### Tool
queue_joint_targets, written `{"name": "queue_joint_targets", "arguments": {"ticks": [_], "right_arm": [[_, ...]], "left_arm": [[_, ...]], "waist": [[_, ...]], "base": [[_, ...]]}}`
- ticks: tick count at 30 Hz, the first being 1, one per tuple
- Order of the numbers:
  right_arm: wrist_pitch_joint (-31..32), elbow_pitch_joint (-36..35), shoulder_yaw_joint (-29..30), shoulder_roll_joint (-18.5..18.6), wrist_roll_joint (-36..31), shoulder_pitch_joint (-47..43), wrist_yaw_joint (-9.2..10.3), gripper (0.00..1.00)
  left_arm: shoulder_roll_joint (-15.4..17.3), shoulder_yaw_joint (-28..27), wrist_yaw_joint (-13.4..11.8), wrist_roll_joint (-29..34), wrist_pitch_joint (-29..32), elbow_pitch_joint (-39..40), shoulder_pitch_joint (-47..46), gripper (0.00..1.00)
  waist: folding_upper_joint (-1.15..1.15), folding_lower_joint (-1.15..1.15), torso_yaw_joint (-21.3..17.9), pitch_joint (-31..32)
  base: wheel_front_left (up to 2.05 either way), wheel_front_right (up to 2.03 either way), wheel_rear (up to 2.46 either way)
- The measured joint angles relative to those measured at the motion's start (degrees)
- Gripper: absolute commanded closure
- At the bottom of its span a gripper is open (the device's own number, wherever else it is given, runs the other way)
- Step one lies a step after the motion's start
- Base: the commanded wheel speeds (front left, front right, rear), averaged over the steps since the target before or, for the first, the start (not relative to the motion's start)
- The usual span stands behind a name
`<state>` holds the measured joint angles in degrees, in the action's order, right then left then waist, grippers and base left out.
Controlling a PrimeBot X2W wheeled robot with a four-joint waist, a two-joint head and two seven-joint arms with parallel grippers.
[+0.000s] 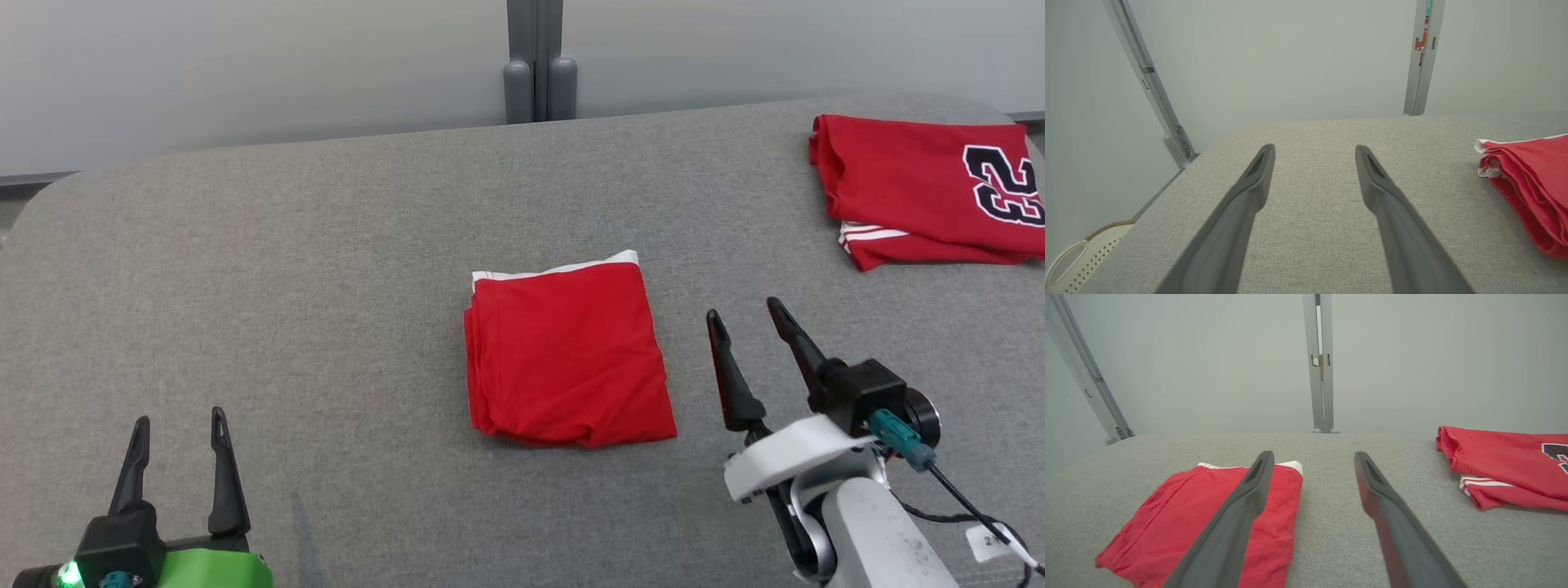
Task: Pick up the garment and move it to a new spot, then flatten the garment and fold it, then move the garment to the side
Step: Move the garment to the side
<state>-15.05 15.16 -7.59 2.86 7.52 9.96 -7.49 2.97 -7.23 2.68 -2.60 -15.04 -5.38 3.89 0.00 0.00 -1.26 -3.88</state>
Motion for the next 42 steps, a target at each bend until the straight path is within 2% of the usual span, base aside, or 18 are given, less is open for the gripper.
{"name": "queue_joint_targets", "arguments": {"ticks": [13, 27, 32, 37, 42], "right_arm": [[6.3, 17.8, -6.9, 0.3, 1.0, 15.7, 0.00, 0.00], [4.6, 34.7, -10.8, 0.2, 5.4, 21.5, 0.00, 0.00], [4.6, 36.9, -13.2, 0.1, 13.0, 22.3, 0.00, 0.00], [5.7, 35.1, -19.4, 0.2, 22.1, 22.7, 0.02, 0.00], [5.8, 34.6, -23.7, 0.2, 25.9, 23.4, 0.02, 0.00]], "left_arm": [[0.0, 0.6, 0.2, -1.1, 0.0, 0.0, -2.6, 0.00], [0.0, 1.3, 0.3, -1.8, 0.0, -0.3, -5.3, 0.00], [-0.1, 1.3, 0.4, -1.9, 0.0, -0.6, -6.0, 0.00], [-0.1, 1.4, 0.5, -2.0, 0.0, -0.7, -6.4, 0.00], [-0.1, 1.0, 0.6, -2.1, 0.0, -0.7, -6.5, 0.00]], "waist": [[0.00, 0.00, 1.5, -3.3], [0.00, 0.00, 3.5, -7.7], [0.00, 0.00, 4.0, -8.6], [0.00, 0.00, 4.3, -9.2], [0.00, 0.00, 4.1, -9.3]], "base": [[0.00, 0.00, 0.00], [0.00, 0.00, 0.00], [0.00, 0.00, 0.00], [0.00, 0.00, 0.00], [0.00, 0.00, 0.00]]}}
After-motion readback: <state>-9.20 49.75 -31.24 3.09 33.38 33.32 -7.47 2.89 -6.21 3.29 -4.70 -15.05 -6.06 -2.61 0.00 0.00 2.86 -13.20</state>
